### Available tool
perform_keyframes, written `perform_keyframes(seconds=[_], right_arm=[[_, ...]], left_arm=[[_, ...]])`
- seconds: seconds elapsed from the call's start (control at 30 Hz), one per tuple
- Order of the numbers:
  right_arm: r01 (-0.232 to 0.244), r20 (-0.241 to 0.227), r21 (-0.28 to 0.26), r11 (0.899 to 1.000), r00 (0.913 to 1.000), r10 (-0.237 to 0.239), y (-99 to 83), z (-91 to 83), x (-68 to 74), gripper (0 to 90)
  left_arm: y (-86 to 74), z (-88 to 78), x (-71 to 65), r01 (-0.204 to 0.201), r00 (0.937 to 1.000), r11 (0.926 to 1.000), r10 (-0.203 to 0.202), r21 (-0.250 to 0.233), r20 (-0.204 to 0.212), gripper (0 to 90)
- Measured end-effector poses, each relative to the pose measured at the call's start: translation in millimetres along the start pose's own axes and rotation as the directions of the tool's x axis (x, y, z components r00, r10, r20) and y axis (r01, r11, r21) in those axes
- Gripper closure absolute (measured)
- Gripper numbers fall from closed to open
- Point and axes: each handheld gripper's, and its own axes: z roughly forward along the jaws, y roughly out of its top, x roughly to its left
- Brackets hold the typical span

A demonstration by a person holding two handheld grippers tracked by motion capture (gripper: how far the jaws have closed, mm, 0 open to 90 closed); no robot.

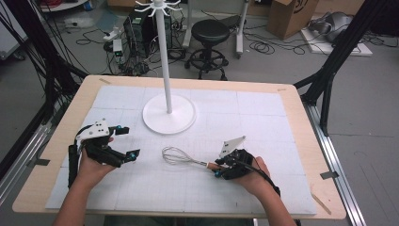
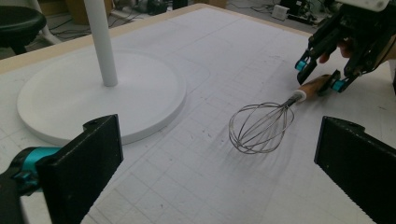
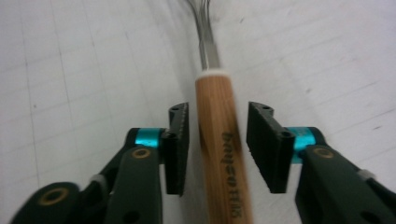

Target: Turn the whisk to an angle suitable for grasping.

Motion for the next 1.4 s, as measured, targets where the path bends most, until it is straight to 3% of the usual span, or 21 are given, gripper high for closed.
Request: perform_keyframes(seconds=[0.1, 0.2, 0.43, 0.73, 0.87, 0.97, 1.03, 1.2, 1.37, 1.4], right_arm=[[0.034, 0.023, -0.014, 0.999, 0.9992, -0.033, 1.8, 6.2, 4.0, 70.4], [0.106, 0.022, -0.03, 0.994, 0.9942, -0.105, 10.0, 13.7, 9.4, 70.5], [0.186, -0.01, -0.03, 0.982, 0.9825, -0.186, 48.8, 40.9, 18.2, 70.5], [0.246, -0.044, -0.052, 0.968, 0.9678, -0.248, 98.0, 77.7, 26.4, 70.4], [0.234, -0.06, -0.041, 0.971, 0.9698, -0.237, 109.0, 85.3, 27.7, 69.4], [0.202, -0.076, -0.056, 0.978, 0.9757, -0.206, 107.6, 80.7, 26.4, 58.0], [0.177, -0.084, -0.075, 0.981, 0.9795, -0.183, 104.7, 73.7, 25.6, 56.4], [0.147, -0.056, -0.146, 0.978, 0.9861, -0.157, 87.2, 43.1, 23.3, 53.7], [0.073, -0.027, -0.204, 0.976, 0.9964, -0.081, 60.2, 6.9, 17.2, 50.5], [0.06, -0.003, -0.226, 0.972, 0.9981, -0.062, 50.8, -4.4, 15.3, 48.8]], left_arm=[[0.7, -1.3, 0.0, 0.002, 1.0, 1.0, -0.002, -0.009, -0.001, 1.7], [2.0, -3.3, -0.1, 0.001, 1.0, 0.9998, -0.001, -0.022, -0.001, 1.7], [6.6, -9.3, -0.6, -0.001, 1.0, 0.9994, 0.0, -0.033, -0.009, 1.7], [9.6, -16.0, 0.6, -0.001, 0.9999, 0.9995, 0.001, -0.031, -0.017, 1.7], [9.9, -17.5, 0.3, -0.001, 0.9999, 0.9995, 0.001, -0.03, -0.017, 1.7], [9.9, -17.9, -0.2, -0.002, 0.9999, 0.9996, 0.001, -0.029, -0.016, 1.7], [9.7, -17.8, -0.4, -0.002, 0.9999, 0.9996, 0.001, -0.027, -0.017, 1.7], [9.8, -18.5, -1.5, 0.0, 0.9999, 0.9997, -0.001, -0.025, -0.017, 1.7], [10.0, -17.9, -2.1, -0.001, 0.9999, 0.9998, 0.001, -0.022, -0.017, 1.7], [9.9, -17.7, -2.2, -0.001, 0.9998, 0.9998, 0.001, -0.021, -0.018, 1.7]])
